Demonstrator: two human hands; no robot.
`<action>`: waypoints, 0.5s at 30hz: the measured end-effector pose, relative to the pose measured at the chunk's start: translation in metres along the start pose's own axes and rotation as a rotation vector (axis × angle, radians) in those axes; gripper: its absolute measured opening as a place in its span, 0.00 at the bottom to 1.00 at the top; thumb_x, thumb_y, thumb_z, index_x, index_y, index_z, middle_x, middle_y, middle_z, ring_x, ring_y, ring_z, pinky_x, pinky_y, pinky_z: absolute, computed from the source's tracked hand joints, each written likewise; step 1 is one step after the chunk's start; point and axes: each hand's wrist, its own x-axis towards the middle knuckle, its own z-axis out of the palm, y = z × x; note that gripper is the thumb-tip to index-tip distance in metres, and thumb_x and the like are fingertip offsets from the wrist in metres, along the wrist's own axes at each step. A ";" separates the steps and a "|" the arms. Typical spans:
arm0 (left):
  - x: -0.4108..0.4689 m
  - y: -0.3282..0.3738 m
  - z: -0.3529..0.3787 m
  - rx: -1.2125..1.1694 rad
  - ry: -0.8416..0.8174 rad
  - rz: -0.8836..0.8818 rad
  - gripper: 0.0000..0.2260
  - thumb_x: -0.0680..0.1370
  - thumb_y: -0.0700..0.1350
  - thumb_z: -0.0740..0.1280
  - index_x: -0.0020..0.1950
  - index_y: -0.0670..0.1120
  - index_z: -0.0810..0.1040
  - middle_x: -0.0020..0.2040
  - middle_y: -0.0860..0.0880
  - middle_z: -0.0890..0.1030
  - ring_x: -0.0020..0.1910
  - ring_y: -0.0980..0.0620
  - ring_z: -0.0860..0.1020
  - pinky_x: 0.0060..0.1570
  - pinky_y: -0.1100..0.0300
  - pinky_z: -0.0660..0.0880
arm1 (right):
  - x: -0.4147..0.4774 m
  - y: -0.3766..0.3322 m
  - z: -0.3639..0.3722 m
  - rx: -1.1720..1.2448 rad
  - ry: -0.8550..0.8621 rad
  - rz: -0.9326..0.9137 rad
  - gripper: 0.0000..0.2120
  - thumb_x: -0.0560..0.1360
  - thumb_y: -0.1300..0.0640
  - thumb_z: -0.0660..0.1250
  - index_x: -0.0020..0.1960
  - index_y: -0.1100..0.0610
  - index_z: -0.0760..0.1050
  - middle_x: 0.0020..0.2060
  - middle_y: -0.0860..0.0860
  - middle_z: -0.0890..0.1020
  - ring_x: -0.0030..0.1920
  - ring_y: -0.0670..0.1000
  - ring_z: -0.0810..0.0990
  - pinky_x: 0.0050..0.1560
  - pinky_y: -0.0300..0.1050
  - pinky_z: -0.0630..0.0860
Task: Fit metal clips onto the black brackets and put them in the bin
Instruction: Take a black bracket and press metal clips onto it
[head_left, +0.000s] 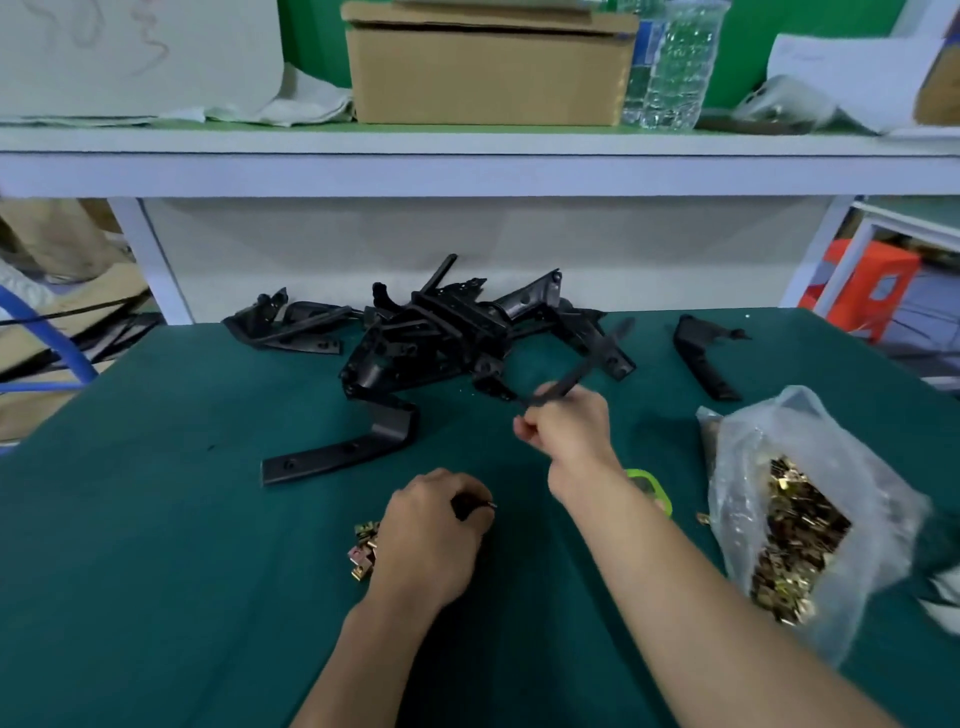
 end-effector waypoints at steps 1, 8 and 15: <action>-0.001 0.000 0.001 0.042 0.011 0.026 0.04 0.76 0.48 0.74 0.48 0.58 0.84 0.45 0.61 0.79 0.47 0.59 0.77 0.52 0.66 0.72 | -0.024 0.006 -0.012 0.023 -0.066 -0.030 0.15 0.72 0.74 0.61 0.36 0.57 0.77 0.36 0.55 0.80 0.32 0.54 0.80 0.39 0.49 0.84; -0.006 0.005 0.000 0.174 0.109 0.116 0.05 0.78 0.44 0.71 0.47 0.51 0.87 0.45 0.51 0.84 0.49 0.46 0.78 0.53 0.50 0.73 | -0.096 0.030 -0.077 -0.293 -0.440 -0.345 0.23 0.67 0.77 0.58 0.35 0.53 0.84 0.39 0.53 0.87 0.41 0.48 0.83 0.39 0.37 0.76; -0.026 0.005 -0.005 0.220 0.196 0.087 0.06 0.73 0.42 0.74 0.45 0.54 0.87 0.42 0.56 0.83 0.46 0.50 0.77 0.49 0.55 0.71 | -0.091 0.015 -0.107 -0.471 -0.523 -0.262 0.19 0.77 0.70 0.64 0.45 0.49 0.86 0.42 0.44 0.88 0.48 0.43 0.85 0.49 0.33 0.77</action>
